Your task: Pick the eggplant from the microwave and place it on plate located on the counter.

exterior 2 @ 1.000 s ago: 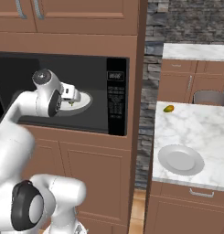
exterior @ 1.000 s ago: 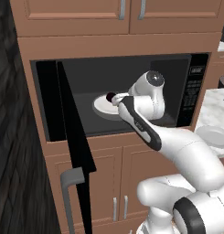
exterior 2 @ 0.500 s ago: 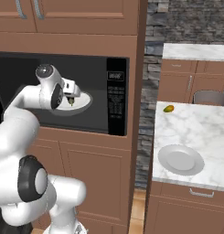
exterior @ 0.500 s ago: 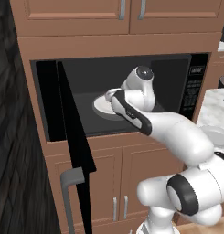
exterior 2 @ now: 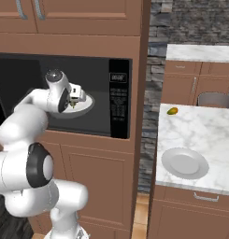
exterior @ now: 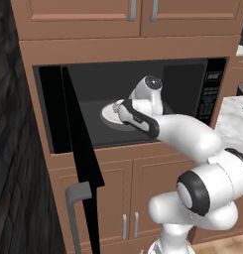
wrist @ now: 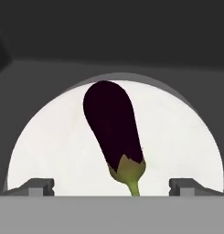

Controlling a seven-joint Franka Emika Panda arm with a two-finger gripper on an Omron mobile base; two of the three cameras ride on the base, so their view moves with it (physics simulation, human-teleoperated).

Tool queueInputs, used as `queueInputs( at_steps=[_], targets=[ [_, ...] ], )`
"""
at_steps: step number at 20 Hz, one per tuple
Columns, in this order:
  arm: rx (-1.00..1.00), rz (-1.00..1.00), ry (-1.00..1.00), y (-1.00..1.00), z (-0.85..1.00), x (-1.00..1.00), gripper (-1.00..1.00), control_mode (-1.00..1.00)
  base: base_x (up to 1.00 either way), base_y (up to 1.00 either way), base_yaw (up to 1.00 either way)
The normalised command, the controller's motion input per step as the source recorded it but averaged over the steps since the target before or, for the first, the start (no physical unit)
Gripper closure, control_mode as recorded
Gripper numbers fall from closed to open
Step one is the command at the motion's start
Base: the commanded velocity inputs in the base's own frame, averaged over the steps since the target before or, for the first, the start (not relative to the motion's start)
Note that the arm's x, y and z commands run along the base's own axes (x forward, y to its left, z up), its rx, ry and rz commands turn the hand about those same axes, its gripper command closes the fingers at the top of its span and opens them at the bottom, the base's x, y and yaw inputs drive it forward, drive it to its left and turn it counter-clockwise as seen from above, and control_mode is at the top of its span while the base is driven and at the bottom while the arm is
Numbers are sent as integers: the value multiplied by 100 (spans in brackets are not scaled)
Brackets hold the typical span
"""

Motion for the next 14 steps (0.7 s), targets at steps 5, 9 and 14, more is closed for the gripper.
queueInputs(
  at_steps=[5,9,14],
  targets=[
    [2,2,6,-1,0,51,-100,-100,0,0,0],
    [0,1,7,0,-1,47,-100,-100,0,0,0],
    [0,3,4,0,-29,27,-100,-100,0,0,0]
  ],
)
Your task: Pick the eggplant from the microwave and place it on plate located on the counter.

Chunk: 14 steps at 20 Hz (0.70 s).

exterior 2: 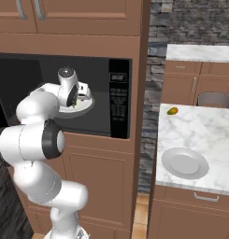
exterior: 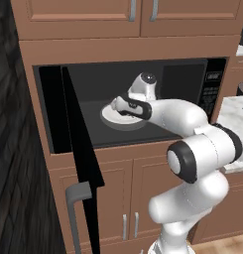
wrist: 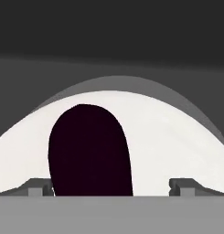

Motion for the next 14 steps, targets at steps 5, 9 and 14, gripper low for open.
queueInputs(
  at_steps=[5,9,14],
  targets=[
    [0,2,0,0,-22,7,100,-100,0,0,0],
    [0,0,0,0,0,0,100,-100,0,0,0],
    [0,0,-1,0,0,-23,100,-100,0,0,0]
  ],
)
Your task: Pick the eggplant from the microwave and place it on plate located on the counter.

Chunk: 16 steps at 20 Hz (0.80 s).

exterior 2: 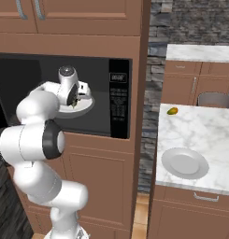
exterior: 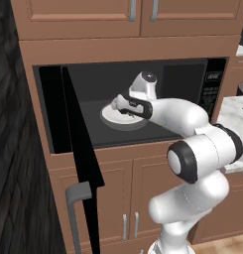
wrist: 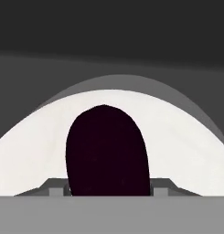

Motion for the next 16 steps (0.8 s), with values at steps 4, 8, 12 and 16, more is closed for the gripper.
queueInputs(
  at_steps=[4,8,12,16],
  targets=[
    [1,0,-11,-10,0,-66,100,-100,0,0,0],
    [7,0,-19,-26,10,-90,100,-100,0,0,0],
    [10,-3,2,-34,65,-78,100,-100,0,0,0],
    [8,-4,9,-56,57,-100,100,-100,0,0,0]
  ],
)
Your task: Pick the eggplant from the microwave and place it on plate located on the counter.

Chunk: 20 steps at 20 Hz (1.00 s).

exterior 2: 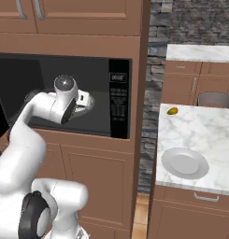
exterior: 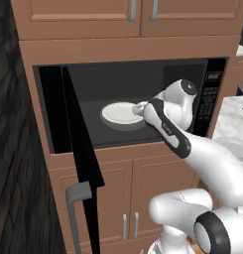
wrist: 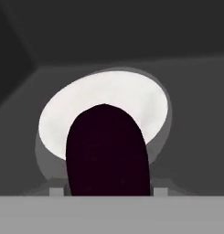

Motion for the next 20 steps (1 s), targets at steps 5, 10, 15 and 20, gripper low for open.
queueInputs(
  at_steps=[5,10,15,20],
  targets=[
    [4,-2,17,-53,52,-100,100,-100,0,0,0],
    [0,-4,17,-39,27,-100,100,-100,0,0,0],
    [-7,-17,18,-89,0,-61,100,-100,0,0,0],
    [-5,-19,13,-100,0,-1,100,-100,0,0,0]
  ],
)
